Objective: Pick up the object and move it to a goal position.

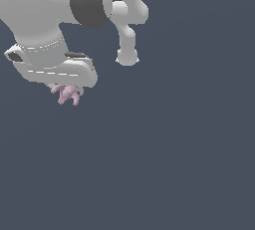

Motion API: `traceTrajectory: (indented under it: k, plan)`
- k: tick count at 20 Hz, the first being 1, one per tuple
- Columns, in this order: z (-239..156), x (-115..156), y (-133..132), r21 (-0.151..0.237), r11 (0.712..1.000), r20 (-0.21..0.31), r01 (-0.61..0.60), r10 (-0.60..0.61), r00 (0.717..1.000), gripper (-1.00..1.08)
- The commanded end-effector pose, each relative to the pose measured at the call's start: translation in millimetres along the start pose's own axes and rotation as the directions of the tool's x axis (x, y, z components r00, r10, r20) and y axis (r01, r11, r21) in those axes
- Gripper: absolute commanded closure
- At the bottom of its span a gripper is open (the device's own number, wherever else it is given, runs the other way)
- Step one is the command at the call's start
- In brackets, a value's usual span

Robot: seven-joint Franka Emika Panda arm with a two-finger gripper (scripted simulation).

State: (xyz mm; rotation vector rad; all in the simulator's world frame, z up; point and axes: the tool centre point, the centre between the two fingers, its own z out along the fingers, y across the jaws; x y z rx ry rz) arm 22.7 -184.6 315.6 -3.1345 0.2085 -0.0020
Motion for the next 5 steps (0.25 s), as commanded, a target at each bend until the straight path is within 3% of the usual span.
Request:
traceTrajectory:
  k: [1,5]
  plan:
    - [-1.2,0.3,0.4,0.0,1.0,0.001,0.001,-0.001,1.0,1.08]
    - [2.0,1.1,-1.6,0.0,1.0,0.001,0.001,-0.001,1.0,1.08]
